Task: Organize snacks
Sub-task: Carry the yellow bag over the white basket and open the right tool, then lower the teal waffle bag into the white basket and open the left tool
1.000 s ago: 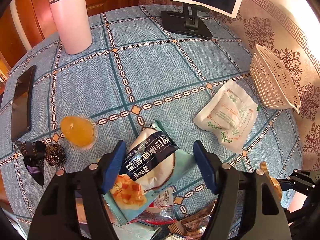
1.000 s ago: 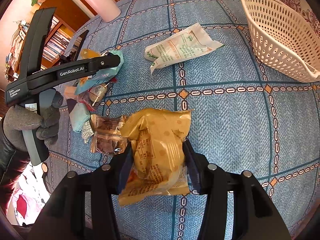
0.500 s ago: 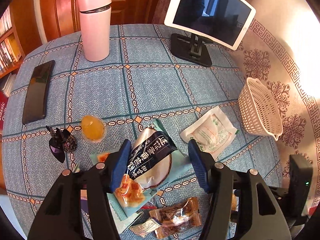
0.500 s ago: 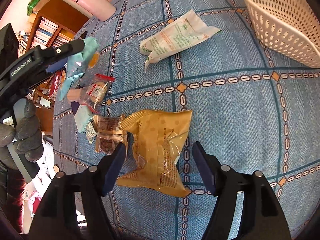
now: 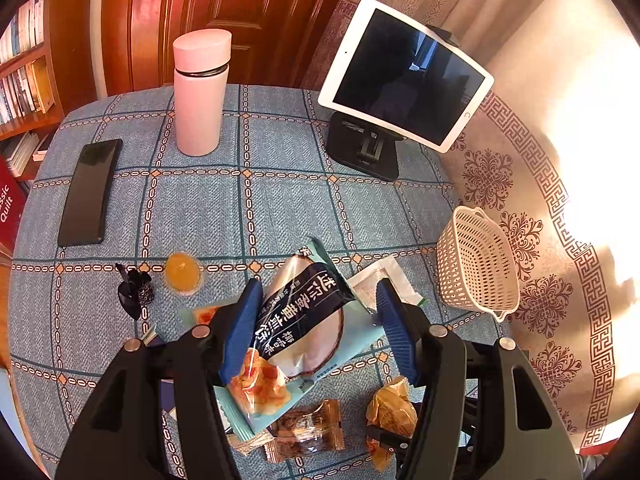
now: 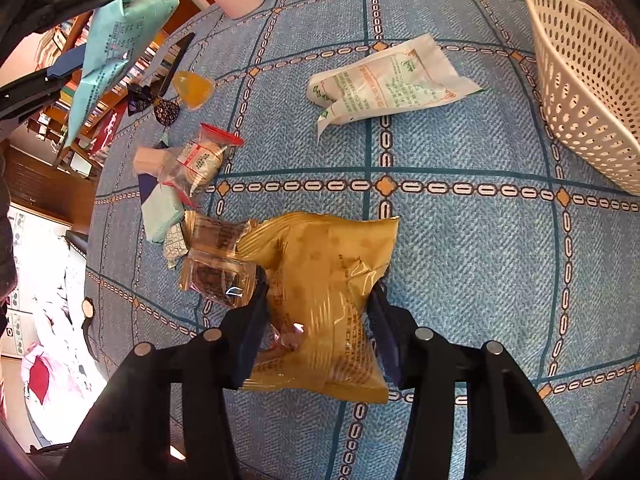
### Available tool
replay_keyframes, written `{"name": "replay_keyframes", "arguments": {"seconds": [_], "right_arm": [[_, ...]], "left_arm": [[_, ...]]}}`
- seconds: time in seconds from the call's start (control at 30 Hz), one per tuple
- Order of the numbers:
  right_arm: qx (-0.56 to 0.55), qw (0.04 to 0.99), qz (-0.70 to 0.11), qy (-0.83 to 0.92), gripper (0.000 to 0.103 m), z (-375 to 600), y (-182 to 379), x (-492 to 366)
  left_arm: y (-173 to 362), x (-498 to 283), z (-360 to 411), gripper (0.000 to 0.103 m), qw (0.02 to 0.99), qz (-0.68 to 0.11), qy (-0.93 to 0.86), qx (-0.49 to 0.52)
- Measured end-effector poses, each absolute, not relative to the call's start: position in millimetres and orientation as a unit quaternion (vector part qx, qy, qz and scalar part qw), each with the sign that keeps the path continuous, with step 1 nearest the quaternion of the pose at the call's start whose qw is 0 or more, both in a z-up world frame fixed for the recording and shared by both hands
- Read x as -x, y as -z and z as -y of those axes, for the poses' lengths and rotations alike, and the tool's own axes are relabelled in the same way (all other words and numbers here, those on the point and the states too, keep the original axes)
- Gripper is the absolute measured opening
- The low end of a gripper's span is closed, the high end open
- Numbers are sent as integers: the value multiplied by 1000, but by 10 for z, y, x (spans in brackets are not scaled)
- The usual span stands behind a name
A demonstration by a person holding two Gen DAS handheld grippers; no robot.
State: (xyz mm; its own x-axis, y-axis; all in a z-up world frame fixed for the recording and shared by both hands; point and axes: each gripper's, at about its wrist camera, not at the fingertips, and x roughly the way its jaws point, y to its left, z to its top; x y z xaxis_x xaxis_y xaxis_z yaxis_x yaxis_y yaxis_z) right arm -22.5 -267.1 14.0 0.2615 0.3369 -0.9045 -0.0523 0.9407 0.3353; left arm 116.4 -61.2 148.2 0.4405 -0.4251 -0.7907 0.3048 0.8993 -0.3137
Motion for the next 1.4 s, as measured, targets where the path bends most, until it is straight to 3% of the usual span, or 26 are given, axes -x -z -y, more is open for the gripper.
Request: {"name": "replay_keyframes", "arguments": {"seconds": [0.53, 0.73, 0.8, 1.4], "right_arm": [[-182, 871, -456, -2, 50, 4140, -1248, 6], [-184, 870, -452, 63, 55, 4599, -1212, -214], [-179, 874, -446, 77, 68, 4677, -1202, -215], [-126, 871, -471, 62, 69, 4330, -937, 520]], "left_arm": [[-1668, -1170, 1375, 60, 841, -469, 267, 44], [-1711, -1220, 1614, 60, 838, -468, 279, 35], [-1711, -1243, 1695, 60, 836, -469, 283, 31], [-1462, -1305, 2987, 60, 794, -492, 358, 7]]}}
